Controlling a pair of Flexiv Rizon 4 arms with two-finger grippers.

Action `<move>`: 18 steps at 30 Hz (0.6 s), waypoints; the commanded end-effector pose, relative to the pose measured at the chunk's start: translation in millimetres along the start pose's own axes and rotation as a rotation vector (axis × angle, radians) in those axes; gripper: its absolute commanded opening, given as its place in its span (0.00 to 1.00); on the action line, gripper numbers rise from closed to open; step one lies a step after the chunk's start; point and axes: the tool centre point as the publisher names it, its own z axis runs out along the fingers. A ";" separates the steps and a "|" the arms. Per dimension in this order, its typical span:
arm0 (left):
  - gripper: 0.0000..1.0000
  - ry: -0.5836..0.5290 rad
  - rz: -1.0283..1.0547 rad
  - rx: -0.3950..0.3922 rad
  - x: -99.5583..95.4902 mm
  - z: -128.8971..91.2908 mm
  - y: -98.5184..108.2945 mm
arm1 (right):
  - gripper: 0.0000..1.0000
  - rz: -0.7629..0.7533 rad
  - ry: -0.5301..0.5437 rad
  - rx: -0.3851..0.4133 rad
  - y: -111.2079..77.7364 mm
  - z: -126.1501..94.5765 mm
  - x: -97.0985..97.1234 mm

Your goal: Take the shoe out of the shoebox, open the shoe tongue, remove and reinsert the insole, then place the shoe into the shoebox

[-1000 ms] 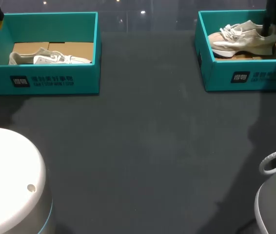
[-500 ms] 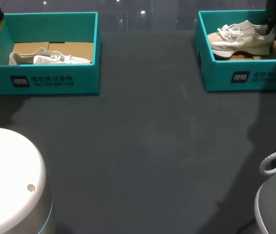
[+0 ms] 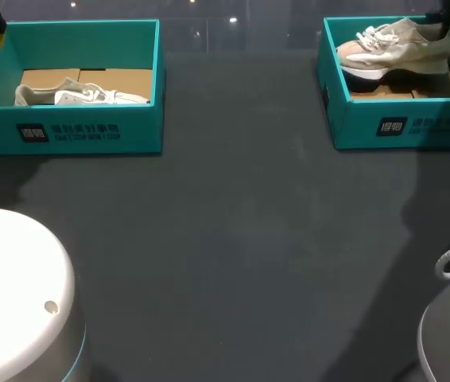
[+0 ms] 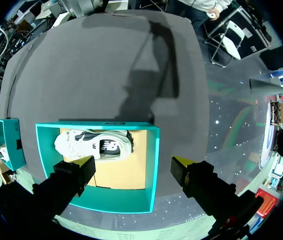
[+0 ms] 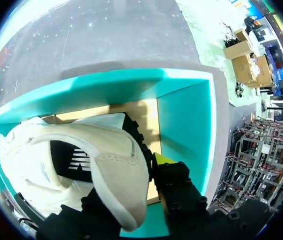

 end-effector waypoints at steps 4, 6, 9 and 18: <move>1.00 0.003 0.000 -0.001 0.1 -0.5 -0.8 | 0.00 0.026 -0.040 -0.018 -15.2 -55.7 -13.2; 1.00 0.003 0.000 -0.001 0.1 -0.5 -0.8 | 0.00 0.023 -0.054 -0.025 -15.9 -65.2 -18.3; 1.00 0.003 0.000 -0.001 0.1 -0.5 -0.8 | 0.00 0.012 -0.056 -0.052 -17.7 -79.1 -23.9; 1.00 0.003 0.000 -0.001 0.1 -0.5 -0.8 | 0.00 0.020 -0.087 -0.038 -21.8 -124.9 -35.9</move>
